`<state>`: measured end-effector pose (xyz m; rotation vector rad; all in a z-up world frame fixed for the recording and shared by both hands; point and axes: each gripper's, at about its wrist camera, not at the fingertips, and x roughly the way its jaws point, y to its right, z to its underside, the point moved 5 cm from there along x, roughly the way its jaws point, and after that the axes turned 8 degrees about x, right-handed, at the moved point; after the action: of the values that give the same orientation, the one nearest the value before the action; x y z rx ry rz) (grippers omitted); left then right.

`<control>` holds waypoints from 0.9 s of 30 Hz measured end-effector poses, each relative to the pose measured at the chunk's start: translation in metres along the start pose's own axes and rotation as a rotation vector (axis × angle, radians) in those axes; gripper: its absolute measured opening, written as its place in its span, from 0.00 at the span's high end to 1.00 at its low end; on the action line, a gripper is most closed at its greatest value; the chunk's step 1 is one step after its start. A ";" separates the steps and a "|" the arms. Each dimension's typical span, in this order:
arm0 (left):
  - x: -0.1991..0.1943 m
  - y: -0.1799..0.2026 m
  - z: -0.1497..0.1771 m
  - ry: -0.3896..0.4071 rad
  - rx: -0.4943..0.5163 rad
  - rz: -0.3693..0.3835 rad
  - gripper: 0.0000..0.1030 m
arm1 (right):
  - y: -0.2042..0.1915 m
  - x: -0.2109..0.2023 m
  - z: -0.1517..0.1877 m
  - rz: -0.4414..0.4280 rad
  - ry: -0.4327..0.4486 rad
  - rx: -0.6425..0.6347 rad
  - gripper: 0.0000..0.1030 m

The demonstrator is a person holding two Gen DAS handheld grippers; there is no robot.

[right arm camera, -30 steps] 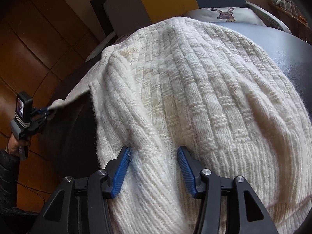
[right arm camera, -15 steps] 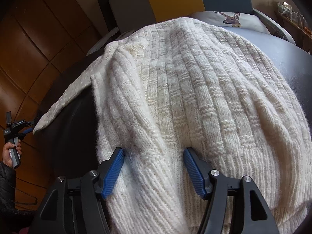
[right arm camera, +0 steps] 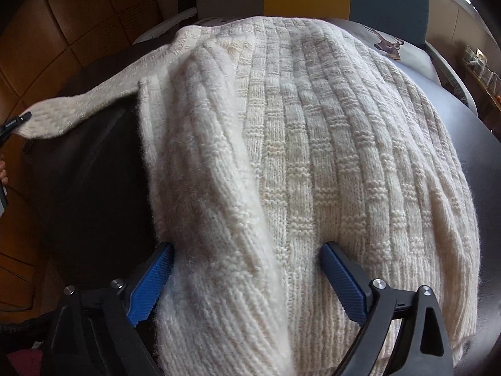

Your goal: Fold clothes

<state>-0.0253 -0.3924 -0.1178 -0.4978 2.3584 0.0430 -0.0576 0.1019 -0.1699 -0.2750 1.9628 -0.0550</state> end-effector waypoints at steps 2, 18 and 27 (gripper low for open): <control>-0.018 -0.003 -0.017 0.099 0.038 -0.071 0.86 | -0.001 0.002 -0.001 0.012 -0.006 0.002 0.02; -0.013 -0.039 -0.007 -0.099 -0.376 0.139 0.58 | 0.005 -0.002 -0.010 -0.049 -0.011 0.034 0.00; -0.078 0.217 0.058 -0.385 -0.181 0.896 0.55 | 0.080 -0.060 -0.024 -0.188 0.152 0.276 0.26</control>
<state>-0.0139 -0.1554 -0.1328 0.4810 2.0168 0.6979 -0.0706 0.1904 -0.1193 -0.2790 2.0452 -0.4775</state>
